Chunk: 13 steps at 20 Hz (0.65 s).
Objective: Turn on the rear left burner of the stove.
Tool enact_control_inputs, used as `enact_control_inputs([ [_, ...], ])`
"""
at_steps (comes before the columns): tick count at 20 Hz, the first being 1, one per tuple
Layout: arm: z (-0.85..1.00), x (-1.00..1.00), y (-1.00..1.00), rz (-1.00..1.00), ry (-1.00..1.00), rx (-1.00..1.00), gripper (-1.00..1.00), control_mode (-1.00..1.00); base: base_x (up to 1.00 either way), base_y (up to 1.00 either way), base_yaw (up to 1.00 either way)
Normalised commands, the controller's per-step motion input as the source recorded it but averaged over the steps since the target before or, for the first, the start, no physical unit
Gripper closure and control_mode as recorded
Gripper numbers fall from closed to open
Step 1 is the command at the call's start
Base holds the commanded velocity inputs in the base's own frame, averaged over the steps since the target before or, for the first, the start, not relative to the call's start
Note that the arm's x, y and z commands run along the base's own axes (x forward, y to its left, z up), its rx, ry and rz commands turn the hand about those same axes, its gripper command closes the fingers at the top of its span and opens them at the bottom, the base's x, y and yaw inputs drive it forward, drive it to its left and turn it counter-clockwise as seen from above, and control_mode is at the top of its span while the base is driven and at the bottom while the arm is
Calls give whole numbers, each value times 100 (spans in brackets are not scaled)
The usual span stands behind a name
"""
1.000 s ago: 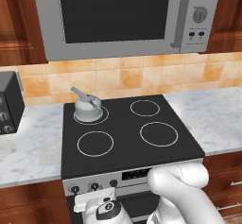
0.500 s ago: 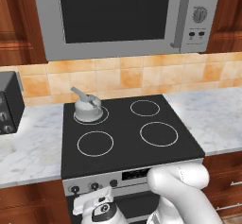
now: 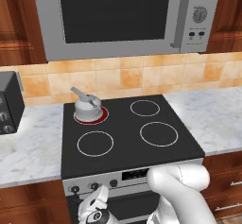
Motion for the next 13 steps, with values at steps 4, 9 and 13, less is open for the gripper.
enact_control_inputs([
  [4,0,1,33,17,1,-49,100,-100,0,0,0],
  [9,-2,0,10,4,0,-25,100,-100,0,0,0],
  [13,0,0,0,0,0,-6,100,-100,0,0,0],
])
